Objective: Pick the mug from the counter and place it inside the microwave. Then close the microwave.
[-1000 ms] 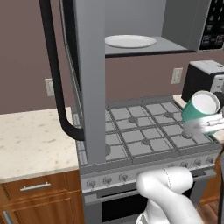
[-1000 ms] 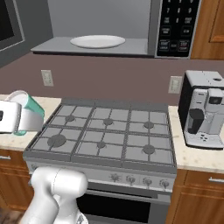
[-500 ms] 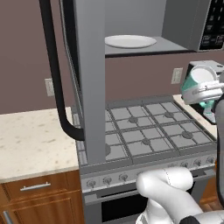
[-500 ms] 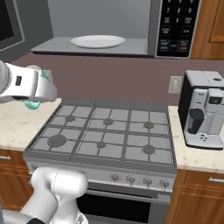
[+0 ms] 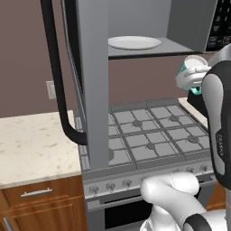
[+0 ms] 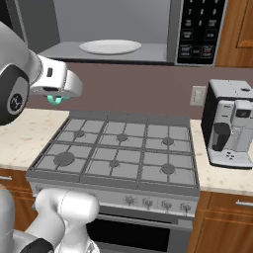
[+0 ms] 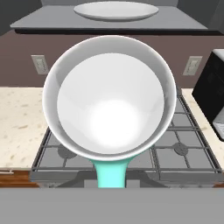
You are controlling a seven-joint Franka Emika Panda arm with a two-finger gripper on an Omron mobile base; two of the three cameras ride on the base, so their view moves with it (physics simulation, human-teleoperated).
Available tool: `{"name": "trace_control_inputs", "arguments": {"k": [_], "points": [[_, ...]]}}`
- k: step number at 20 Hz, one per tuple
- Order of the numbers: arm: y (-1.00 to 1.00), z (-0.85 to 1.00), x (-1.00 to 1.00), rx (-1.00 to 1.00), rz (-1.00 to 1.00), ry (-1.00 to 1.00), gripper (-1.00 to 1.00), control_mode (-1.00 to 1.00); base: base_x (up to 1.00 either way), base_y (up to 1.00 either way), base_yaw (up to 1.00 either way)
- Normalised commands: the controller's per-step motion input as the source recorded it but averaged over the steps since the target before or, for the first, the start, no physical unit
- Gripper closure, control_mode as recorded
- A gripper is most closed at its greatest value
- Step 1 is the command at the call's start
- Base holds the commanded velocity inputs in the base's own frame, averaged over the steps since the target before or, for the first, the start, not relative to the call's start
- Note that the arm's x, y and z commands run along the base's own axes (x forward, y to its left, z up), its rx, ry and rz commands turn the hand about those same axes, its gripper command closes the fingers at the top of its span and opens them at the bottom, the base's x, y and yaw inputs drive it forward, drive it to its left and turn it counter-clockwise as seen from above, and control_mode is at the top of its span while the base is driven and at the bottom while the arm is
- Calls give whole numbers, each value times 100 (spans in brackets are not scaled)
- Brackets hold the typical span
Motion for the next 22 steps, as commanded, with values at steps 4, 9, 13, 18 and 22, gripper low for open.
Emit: {"name": "trace_control_inputs", "arguments": {"k": [4, 9, 13, 18, 22], "points": [[0, 29, 43, 0, 0, 0, 100, -100, 0, 0, 0], [0, 36, 10, 0, 0, -1, 100, -100, 0, 0, 0], [0, 33, 3, 0, 0, -4, 100, -100, 0, 0, 0], [0, 10, 24, 0, 0, -7, 100, -100, 0, 0, 0], [0, 0, 46, 0, 0, -7, 100, -100, 0, 0, 0]]}}
